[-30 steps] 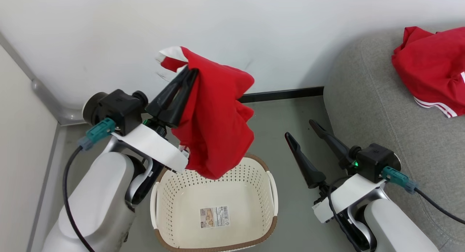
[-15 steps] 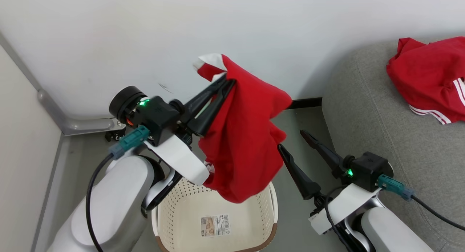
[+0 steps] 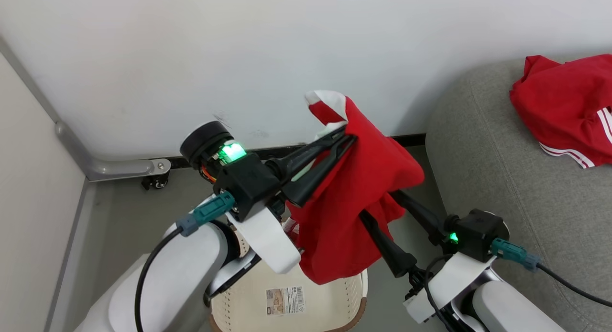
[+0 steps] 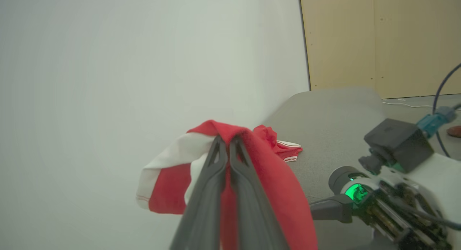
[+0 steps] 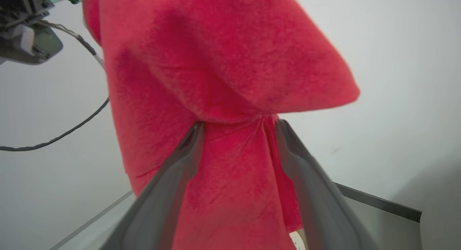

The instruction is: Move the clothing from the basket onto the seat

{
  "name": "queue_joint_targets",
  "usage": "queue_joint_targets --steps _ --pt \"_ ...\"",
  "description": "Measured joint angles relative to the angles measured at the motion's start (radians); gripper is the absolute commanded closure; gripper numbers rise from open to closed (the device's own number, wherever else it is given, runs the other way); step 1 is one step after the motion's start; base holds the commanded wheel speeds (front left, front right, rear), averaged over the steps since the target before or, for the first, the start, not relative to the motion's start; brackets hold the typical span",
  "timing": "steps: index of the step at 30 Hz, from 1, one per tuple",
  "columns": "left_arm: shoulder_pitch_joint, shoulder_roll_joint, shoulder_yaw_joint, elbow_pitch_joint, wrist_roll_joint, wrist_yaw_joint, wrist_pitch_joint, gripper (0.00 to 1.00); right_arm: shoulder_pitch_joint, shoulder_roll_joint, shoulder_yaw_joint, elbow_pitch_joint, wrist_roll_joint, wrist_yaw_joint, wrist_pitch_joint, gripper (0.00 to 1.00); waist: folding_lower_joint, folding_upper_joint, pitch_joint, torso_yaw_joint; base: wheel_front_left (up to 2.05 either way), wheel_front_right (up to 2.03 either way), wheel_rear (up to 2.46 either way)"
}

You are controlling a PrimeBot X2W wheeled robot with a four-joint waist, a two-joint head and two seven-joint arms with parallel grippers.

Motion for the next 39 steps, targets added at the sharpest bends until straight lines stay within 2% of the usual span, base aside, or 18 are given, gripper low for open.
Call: queue_joint_targets --steps 13,14,15,16,29,31,32,33,39 --pt "-0.004 0.035 -0.094 -0.072 -0.033 0.0 0.038 1.0 -0.001 -0.045 0.068 -0.014 0.054 0.0 0.0 0.0 0.0 0.0 -0.001 0.011 0.0 0.0 0.0" --pt "-0.007 0.04 -0.094 -0.077 -0.037 0.0 0.039 1.0 -0.001 -0.049 0.076 -0.014 0.058 0.0 0.0 0.28 0.0 0.0 0.001 0.012 0.0 0.0 0.0" --pt "-0.01 0.043 -0.094 -0.08 -0.039 0.0 0.043 1.0 -0.001 -0.051 0.084 -0.014 0.062 0.0 0.0 0.84 0.0 0.0 0.002 0.012 0.0 0.0 0.0" --pt "-0.013 0.045 -0.094 -0.083 -0.046 0.0 0.046 1.0 -0.001 -0.053 0.089 -0.016 0.062 0.0 0.0 1.0 0.0 0.0 0.004 0.013 0.0 0.0 0.0" --pt "-0.01 0.07 -0.039 -0.063 -0.088 0.002 0.072 1.0 -0.026 -0.076 0.106 -0.06 0.09 0.0 0.0 1.0 0.0 0.0 0.033 0.011 0.0 0.0 0.0" --pt "-0.009 0.077 -0.025 -0.053 -0.089 0.009 0.072 0.54 -0.027 -0.077 0.104 -0.067 0.091 0.0 0.0 1.0 0.0 0.0 0.037 0.01 0.0 0.0 0.0" --pt "-0.008 0.079 -0.019 -0.047 -0.089 0.012 0.072 0.22 -0.027 -0.078 0.104 -0.07 0.092 0.0 0.0 1.0 0.0 0.0 0.04 0.01 0.0 0.0 0.0" --pt "-0.005 0.08 -0.012 -0.041 -0.09 0.015 0.072 0.0 -0.027 -0.079 0.104 -0.073 0.095 0.0 0.0 1.0 0.0 0.0 0.042 0.009 0.0 0.0 0.0" --pt "0.011 0.083 -0.001 -0.019 -0.108 0.032 0.082 0.0 -0.029 -0.083 0.104 -0.082 0.099 0.0 0.0 1.0 0.0 0.0 0.054 0.004 0.0 0.0 0.0"
